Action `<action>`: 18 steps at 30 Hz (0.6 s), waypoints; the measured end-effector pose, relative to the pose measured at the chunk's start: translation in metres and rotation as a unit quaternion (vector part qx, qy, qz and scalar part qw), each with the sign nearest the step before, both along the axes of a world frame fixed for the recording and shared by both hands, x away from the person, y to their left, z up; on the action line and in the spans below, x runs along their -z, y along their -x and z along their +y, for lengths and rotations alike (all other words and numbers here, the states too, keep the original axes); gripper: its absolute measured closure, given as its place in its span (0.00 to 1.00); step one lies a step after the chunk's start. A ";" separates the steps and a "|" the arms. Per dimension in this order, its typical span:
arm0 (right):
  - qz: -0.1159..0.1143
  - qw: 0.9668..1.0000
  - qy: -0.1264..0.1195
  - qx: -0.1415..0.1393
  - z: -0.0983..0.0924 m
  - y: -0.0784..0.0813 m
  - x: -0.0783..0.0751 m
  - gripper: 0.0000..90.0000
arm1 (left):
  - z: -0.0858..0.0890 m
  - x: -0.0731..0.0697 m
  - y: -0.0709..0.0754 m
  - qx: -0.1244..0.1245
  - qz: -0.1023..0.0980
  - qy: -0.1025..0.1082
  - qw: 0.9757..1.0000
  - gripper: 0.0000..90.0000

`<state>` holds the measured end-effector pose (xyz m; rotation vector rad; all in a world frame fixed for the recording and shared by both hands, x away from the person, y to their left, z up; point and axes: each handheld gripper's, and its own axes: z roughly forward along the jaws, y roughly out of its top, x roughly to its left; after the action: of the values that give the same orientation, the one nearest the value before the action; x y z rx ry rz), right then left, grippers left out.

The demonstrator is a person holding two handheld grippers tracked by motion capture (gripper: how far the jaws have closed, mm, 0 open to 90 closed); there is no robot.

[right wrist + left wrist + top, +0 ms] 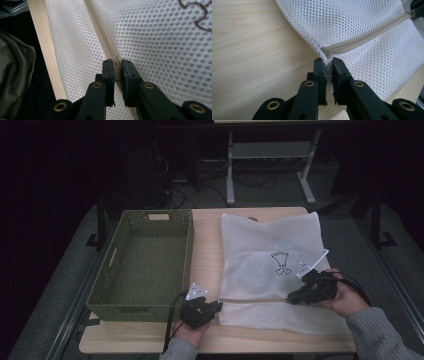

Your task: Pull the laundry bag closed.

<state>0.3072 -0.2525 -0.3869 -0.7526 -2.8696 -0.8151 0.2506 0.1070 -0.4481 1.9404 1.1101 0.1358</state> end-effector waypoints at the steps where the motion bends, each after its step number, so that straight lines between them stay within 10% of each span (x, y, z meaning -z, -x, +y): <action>1: 0.001 1.000 -0.001 0.002 -0.002 0.001 0.001 0.90 | 0.001 0.000 0.000 0.000 0.000 0.000 1.000 0.92; 18: 0.009 1.000 -0.011 0.015 -0.021 0.001 0.009 0.90 | 0.002 0.004 0.002 0.000 0.004 -0.007 1.000 0.92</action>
<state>0.3066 -0.2731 -0.3958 -0.7977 -2.8364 -0.8380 0.2487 0.1086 -0.4517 1.9547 1.1172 0.1350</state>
